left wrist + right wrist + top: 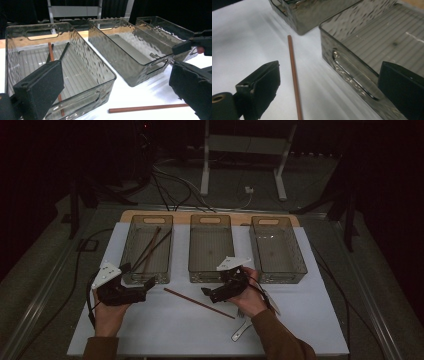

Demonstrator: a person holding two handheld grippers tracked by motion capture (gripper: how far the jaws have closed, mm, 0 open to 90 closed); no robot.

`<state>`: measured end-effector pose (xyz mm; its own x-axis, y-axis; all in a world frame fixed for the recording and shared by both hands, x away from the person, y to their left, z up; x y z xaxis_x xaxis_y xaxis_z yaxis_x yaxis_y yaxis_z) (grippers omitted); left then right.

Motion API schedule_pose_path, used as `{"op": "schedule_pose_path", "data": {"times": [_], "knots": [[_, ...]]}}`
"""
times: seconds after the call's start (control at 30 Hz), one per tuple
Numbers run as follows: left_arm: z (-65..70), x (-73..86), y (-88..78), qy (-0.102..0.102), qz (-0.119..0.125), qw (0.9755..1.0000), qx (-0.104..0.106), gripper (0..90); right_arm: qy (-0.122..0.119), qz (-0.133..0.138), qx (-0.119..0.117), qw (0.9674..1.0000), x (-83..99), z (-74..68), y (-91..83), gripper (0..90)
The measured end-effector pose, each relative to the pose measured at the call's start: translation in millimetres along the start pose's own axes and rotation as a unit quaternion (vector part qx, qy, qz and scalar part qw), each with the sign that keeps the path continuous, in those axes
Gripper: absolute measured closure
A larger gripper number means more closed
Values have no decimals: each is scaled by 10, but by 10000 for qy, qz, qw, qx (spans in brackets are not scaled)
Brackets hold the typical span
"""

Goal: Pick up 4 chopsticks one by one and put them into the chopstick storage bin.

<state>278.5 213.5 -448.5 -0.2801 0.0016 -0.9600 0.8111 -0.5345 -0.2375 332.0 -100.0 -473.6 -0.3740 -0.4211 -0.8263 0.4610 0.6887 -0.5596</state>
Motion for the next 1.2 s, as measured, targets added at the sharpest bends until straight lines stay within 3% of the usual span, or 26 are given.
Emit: {"op": "schedule_pose_path", "data": {"times": [0.37, 0.43, 0.7, 1.1, 1.2], "knots": [[-22, 52, -61, -89, -19, 10000, -14, 7, -132, -344, -190, 9991, 24, -169, 286, 93], [-26, 51, -74, -91, -18, 10000, -23, 7, -170, -406, -233, 9988, 38, -188, 337, 133], [-59, 65, -112, -161, 8, 9999, -50, 7, -248, -666, -246, 9972, 83, -235, 499, 172], [-48, 46, -149, -206, 83, 9997, -50, 7, -487, -885, -382, 9942, 166, -352, 678, 380], [-52, 40, -149, -216, 95, 9997, -52, 7, -562, -980, -411, 9927, 184, -383, 730, 474]]}}
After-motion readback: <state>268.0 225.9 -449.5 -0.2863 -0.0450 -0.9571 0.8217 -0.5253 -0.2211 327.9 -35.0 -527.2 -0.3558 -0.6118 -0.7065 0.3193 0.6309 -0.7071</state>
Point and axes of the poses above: each handheld gripper's, and its own axes: y roughly forward along the jaws, x roughly out of its underside, z roughly to its right, the point moved 2 cm from there along y, roughly forward along the jaws, and after that the axes turned 7 degrees about z, right-handed, at the moved point
